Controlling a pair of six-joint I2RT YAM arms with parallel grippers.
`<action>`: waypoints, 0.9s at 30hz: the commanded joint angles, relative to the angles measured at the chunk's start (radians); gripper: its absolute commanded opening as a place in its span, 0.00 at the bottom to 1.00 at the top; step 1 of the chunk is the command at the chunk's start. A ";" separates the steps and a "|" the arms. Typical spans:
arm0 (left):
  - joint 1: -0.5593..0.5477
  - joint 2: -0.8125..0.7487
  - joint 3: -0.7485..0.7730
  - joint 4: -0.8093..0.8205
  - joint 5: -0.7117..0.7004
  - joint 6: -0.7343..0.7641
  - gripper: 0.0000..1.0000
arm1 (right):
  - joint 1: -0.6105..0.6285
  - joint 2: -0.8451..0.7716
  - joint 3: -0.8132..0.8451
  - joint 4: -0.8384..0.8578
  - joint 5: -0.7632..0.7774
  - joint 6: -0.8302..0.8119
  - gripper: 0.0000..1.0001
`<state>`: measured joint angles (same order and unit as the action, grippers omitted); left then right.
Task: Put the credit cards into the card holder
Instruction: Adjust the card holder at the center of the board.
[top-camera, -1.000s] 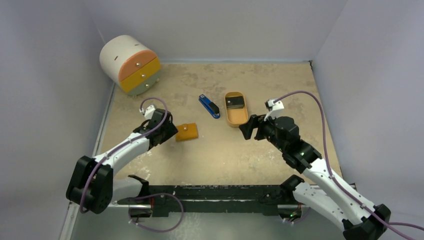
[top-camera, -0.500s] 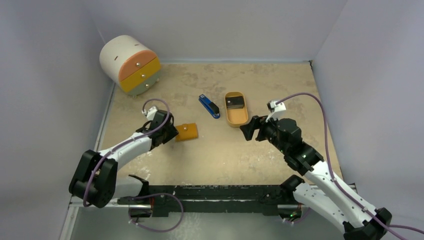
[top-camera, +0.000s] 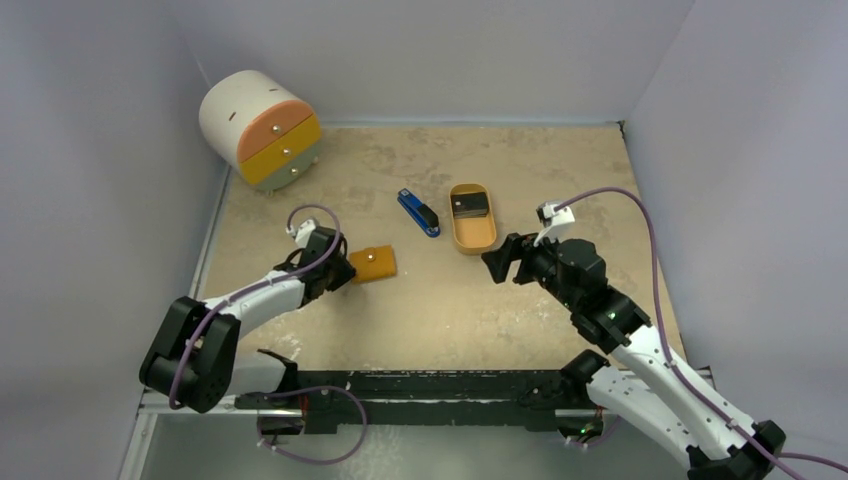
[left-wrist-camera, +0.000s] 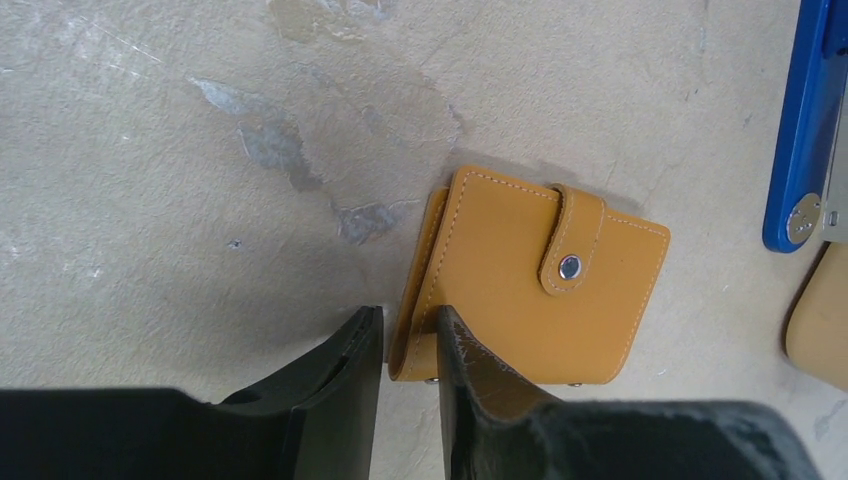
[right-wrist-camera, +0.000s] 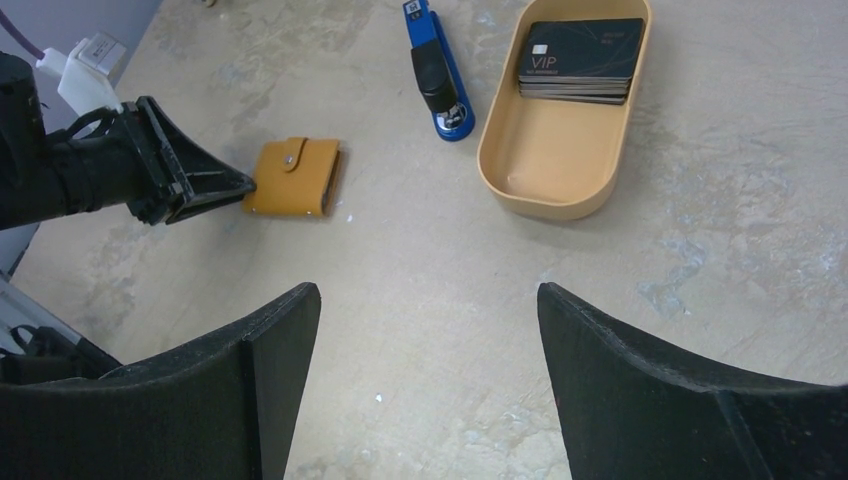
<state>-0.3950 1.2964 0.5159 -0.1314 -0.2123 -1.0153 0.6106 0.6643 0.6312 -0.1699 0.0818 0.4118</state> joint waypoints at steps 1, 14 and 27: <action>0.004 -0.002 -0.027 0.059 0.033 -0.016 0.24 | 0.005 -0.011 -0.001 0.015 -0.014 0.004 0.82; 0.002 -0.080 -0.085 0.110 0.112 0.012 0.00 | 0.005 -0.023 -0.001 -0.002 -0.013 -0.002 0.81; -0.183 -0.134 -0.138 0.253 0.216 0.028 0.00 | 0.005 -0.067 -0.001 -0.053 -0.056 -0.041 0.81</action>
<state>-0.4706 1.1774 0.3664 0.0444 -0.0280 -1.0027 0.6106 0.6186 0.6296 -0.2115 0.0593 0.3996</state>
